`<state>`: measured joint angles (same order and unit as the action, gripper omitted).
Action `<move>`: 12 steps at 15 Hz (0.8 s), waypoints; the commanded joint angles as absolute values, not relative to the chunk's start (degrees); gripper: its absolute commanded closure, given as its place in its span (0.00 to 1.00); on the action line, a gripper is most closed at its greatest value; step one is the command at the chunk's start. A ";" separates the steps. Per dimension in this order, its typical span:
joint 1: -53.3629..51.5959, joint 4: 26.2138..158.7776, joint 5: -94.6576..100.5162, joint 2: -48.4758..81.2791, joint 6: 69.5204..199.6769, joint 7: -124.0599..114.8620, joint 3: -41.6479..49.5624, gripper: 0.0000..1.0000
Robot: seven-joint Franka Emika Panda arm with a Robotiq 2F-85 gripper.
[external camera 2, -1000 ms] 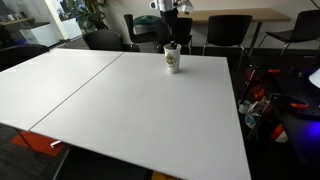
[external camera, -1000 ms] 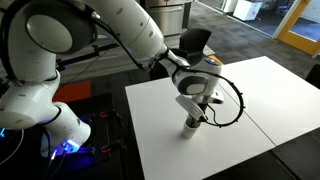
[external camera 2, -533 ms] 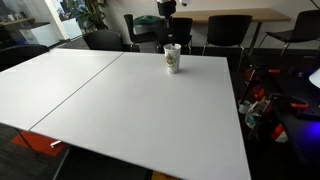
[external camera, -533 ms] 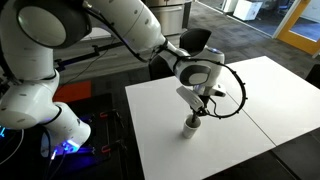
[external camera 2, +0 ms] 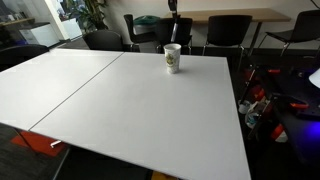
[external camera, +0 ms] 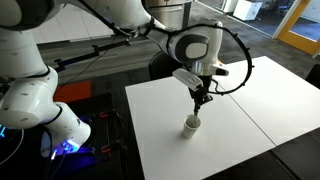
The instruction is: Put the marker on the table
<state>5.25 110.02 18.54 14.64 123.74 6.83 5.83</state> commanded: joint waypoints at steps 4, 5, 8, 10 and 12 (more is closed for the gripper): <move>3.26 118.03 19.62 1.81 124.73 6.89 4.21 1.00; 3.19 118.68 18.88 1.00 125.31 7.37 3.81 1.00; 2.87 120.33 15.16 0.18 127.83 10.32 2.77 1.00; 2.64 121.26 11.62 0.66 129.95 13.67 2.26 1.00; 2.25 120.71 7.74 3.03 131.44 18.50 1.58 1.00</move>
<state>2.65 119.73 12.43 1.88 128.58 12.49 2.26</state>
